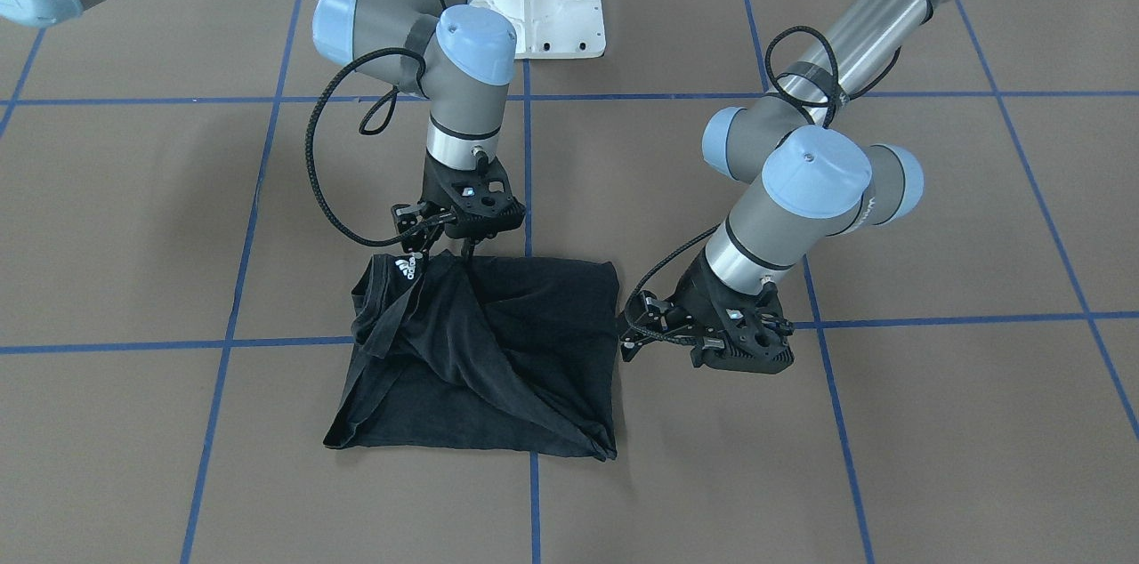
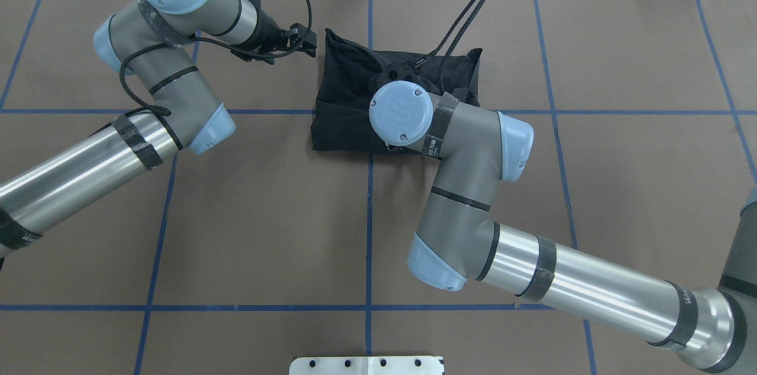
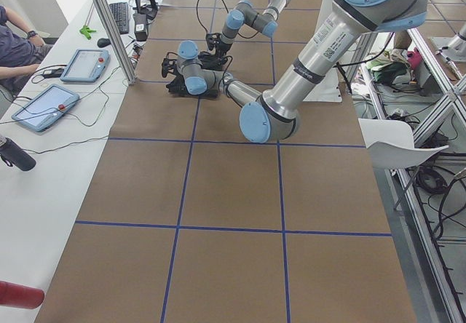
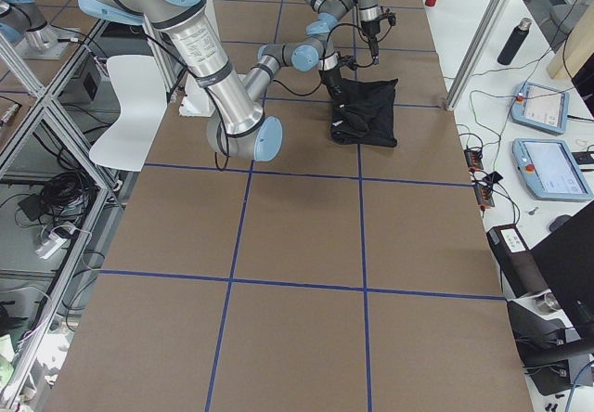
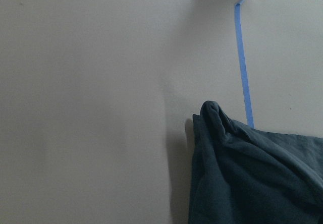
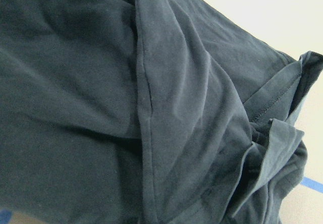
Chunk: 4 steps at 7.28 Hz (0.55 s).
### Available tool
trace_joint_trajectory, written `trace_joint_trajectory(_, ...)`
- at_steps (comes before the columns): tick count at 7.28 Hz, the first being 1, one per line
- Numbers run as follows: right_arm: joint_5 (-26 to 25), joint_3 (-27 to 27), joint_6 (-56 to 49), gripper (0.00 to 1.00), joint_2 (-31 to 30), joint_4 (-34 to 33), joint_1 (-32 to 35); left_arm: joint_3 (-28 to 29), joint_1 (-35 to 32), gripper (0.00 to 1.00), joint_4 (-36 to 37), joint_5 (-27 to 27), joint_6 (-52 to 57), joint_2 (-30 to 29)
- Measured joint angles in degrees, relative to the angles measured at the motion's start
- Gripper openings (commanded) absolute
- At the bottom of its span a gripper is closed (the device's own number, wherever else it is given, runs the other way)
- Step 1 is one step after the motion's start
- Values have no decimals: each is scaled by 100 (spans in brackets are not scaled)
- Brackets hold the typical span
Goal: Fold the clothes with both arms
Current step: 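Press the folded shirt flat with the right gripper while the left gripper holds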
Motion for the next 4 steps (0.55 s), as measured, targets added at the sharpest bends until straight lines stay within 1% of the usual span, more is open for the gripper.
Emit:
trace_joint_trajectory(1,7,-52,-20,42,-1,2,-2,1,-2,100,0,-2,0,0)
trace_joint_trajectory(3,20,-85,-51,2,10,3,25,2,-4,100,0,-5,0,0)
trace_joint_trajectory(4,26,-78,-92,0,15,4,68,2,-4,100,0,-6,0,0)
